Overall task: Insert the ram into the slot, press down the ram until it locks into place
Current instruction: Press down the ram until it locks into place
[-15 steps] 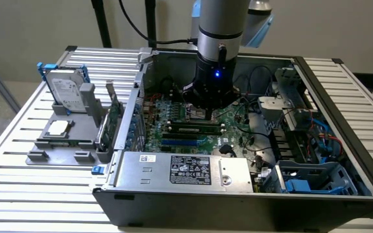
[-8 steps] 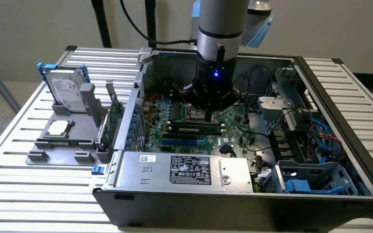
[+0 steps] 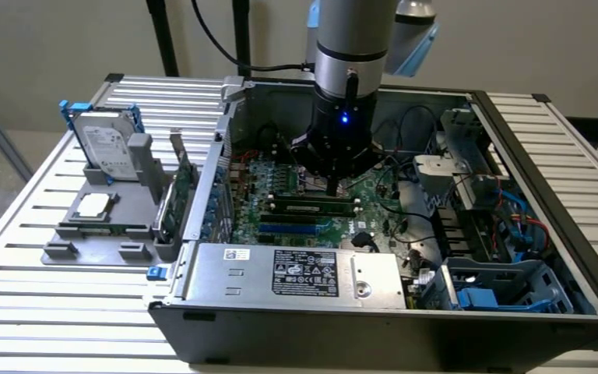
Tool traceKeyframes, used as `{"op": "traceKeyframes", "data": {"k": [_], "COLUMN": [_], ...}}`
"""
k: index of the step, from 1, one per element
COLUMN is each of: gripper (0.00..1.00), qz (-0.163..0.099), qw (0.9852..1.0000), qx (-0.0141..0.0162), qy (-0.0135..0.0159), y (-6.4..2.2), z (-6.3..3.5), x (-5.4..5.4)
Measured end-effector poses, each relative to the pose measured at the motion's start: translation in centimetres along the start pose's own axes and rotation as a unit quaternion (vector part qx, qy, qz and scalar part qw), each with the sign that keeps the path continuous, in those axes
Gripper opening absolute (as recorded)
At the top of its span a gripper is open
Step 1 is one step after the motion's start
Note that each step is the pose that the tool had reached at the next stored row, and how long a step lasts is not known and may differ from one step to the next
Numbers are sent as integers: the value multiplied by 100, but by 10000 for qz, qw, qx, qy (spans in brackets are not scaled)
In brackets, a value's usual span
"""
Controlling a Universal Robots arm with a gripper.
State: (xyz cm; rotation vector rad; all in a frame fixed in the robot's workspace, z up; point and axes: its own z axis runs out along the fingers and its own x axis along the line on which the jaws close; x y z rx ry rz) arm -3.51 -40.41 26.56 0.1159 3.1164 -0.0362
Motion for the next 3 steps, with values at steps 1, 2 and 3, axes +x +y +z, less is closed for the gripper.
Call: {"op": "traceKeyframes", "data": {"k": [1,2,3], "gripper": [11,11,11], "qz": [0,0,0], "qw": [10000,10000,10000], "qx": [0,0,0], "qy": [0,0,0], "y": [0,0,0], "z": [0,0,0], "x": [0,0,0]}}
